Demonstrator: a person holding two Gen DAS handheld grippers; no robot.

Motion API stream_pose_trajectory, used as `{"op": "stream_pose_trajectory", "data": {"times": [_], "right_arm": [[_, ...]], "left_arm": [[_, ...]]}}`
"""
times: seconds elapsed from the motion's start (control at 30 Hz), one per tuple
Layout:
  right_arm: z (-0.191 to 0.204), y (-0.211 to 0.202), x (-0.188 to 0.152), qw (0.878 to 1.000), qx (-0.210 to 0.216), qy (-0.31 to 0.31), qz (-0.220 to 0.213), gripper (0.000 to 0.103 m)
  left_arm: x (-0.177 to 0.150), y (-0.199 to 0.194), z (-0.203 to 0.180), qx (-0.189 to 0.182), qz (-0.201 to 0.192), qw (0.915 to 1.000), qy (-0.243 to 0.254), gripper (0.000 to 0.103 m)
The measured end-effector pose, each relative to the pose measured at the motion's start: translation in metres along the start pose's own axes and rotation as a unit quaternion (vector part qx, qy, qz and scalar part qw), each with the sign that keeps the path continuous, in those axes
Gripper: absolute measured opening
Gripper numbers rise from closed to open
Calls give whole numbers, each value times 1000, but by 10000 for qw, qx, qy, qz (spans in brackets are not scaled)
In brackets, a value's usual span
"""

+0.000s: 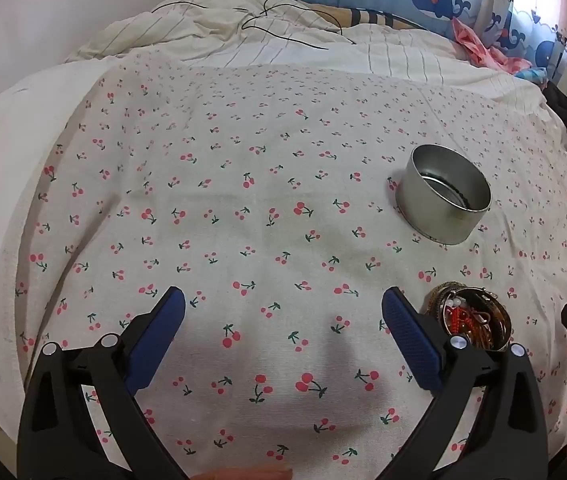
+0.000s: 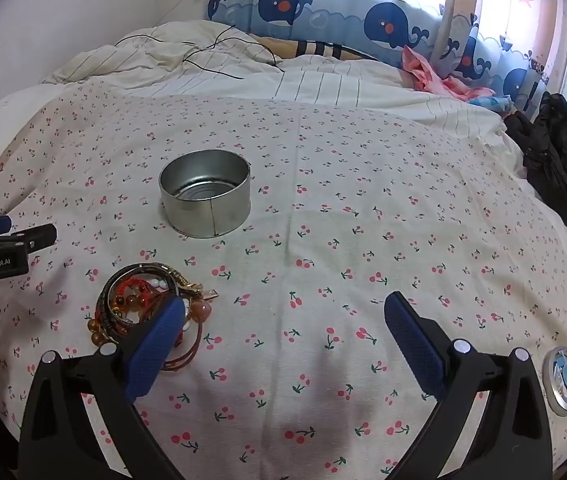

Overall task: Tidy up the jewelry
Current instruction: 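Move both tools toward the jewelry dish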

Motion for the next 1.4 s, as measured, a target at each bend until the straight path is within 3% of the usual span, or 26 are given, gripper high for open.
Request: {"op": "stream_pose_trajectory", "data": {"times": [0.53,0.8,1.03,1.1,1.17,1.4], "right_arm": [[5,7,-2,9999,99,59,45,96],[10,10,-2,9984,544,150,44,96],[33,17,-5,9961,870,-170,30,95],[37,22,-5,9954,937,-176,97,89],[43,26,-4,9942,1052,-200,118,69],[45,34,-4,9939,1078,-145,177,69]], "left_arm": [[1,-3,0,26,50,10000,-9,95],[-1,-4,-3,-44,13,9999,94,95],[-9,6,-15,-151,144,9992,336,95],[-10,8,-16,-186,150,9990,366,95],[-11,8,-17,-216,173,9989,385,95],[-9,6,-22,-299,138,9986,422,95]]}}
Point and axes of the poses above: each gripper's, at about its wrist camera, not at the fingertips, and y roughly the way its jaws point, z to its left, x to its top, the point moved 10 cm from there along y, roughly the way its jaws point, and after that the axes turned 3 degrees about x, right-handed, at the moved point
